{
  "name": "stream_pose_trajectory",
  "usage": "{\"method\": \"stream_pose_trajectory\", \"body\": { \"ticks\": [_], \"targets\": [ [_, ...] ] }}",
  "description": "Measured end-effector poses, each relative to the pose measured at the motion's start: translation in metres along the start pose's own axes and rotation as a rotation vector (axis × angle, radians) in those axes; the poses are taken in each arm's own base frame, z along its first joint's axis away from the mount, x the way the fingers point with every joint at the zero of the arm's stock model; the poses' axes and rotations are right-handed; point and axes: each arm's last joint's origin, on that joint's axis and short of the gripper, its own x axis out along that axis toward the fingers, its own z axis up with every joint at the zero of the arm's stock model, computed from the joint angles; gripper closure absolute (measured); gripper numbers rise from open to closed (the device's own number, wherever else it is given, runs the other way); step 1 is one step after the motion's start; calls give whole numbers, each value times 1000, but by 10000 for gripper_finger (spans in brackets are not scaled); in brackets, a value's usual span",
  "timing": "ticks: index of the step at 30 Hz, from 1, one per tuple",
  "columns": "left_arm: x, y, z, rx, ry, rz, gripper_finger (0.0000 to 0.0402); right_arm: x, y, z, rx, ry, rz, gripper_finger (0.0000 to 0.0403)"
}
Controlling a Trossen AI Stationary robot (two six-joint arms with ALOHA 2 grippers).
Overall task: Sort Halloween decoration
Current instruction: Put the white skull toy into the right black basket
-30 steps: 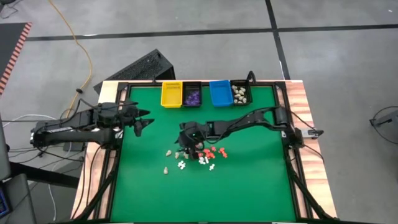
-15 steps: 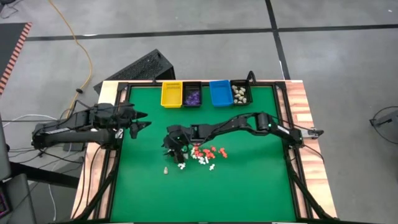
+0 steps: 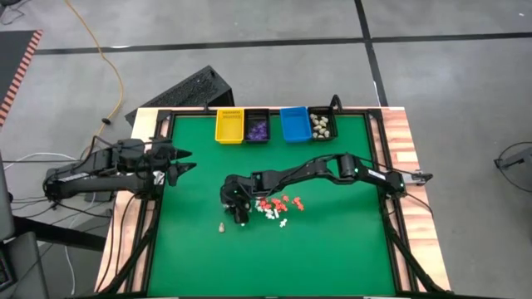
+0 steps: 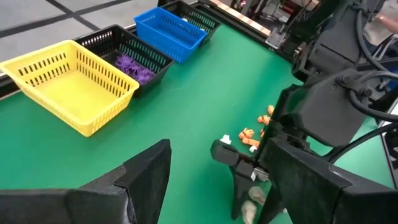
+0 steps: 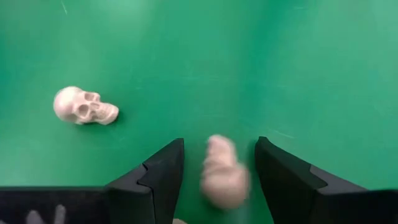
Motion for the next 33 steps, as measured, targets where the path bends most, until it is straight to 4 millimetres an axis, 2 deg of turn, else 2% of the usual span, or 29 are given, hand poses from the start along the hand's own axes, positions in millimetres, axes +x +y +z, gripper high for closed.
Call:
{"method": "stream_pose_trajectory", "body": {
  "ticks": [5,13,18,22,27,31,33],
  "targets": [
    [0,0,0,9,-1,2,145,-1,-2,-4,10,41,-2,192],
    [0,2,-1,15,-1,49,145,-1,-2,-4,16,47,0,283],
    [0,2,-1,33,-1,50,145,-4,-5,2,94,31,-6,283],
    [0,2,-1,38,-4,55,145,-12,-13,16,114,-4,-17,293],
    [0,2,-1,38,-6,56,145,-50,-40,45,103,-85,-65,299],
    [0,2,-1,38,-7,56,145,-96,-76,57,107,-94,-133,309],
    [0,3,-1,39,-11,66,145,-126,-94,61,112,-76,-174,317]
  ]
}}
